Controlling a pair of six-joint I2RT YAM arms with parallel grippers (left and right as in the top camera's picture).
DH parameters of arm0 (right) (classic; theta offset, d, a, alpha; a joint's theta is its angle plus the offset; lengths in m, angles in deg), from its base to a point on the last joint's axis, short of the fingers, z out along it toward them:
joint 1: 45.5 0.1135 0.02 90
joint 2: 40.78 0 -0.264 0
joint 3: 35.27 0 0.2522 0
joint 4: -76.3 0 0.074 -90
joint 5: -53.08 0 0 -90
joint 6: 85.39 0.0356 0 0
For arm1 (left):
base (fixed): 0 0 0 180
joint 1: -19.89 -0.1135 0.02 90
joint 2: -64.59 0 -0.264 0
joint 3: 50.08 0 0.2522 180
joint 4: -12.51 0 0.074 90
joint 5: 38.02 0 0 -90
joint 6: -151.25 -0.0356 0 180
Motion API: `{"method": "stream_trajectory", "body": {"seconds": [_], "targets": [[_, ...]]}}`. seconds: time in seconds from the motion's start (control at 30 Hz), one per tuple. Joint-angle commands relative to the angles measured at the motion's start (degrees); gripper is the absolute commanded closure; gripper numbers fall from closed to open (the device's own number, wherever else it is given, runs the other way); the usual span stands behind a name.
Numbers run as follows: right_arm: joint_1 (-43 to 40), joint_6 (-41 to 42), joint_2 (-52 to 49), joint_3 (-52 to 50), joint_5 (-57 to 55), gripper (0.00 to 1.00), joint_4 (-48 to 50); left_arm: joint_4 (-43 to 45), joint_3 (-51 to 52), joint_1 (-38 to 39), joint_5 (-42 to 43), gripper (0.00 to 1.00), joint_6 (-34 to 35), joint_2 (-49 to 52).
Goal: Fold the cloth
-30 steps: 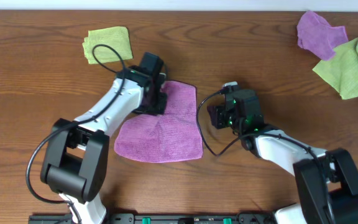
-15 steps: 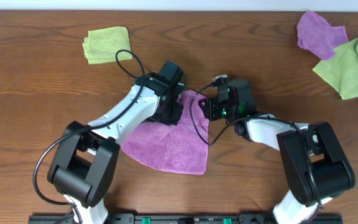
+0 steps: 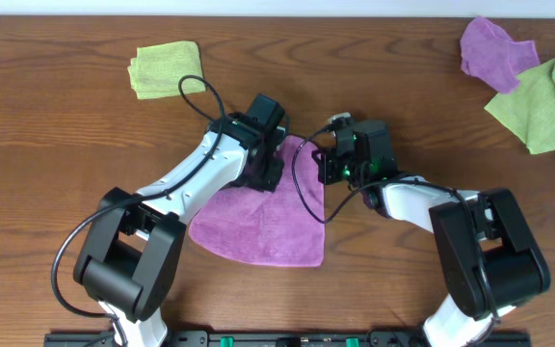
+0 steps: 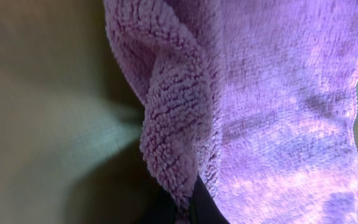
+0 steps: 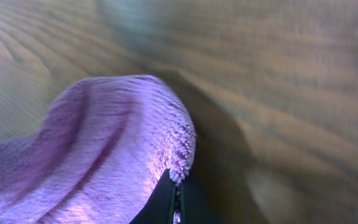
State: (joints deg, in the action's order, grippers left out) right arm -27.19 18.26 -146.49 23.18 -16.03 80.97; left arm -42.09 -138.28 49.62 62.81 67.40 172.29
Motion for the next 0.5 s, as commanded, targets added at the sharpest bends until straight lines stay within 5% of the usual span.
{"method": "stream_trajectory", "body": {"seconds": [0.0, 0.17, 0.47], "targets": [[-0.9, 0.4, -0.3, 4.2, 2.5, 0.99, 0.2, 4.3, -0.2, -0.2, -3.7, 0.94, -0.2, 0.9], [-1.0, -6.1, 1.3, 16.9, 6.3, 0.98, -13.7, 2.7, -6.4, -0.5, -9.8, 0.94, -0.2, 0.9], [-1.1, -19.8, 10.3, 38.5, -5.0, 0.99, -39.2, -5.3, -28.9, -5.8, -15.8, 0.94, -5.9, 0.9]]}}
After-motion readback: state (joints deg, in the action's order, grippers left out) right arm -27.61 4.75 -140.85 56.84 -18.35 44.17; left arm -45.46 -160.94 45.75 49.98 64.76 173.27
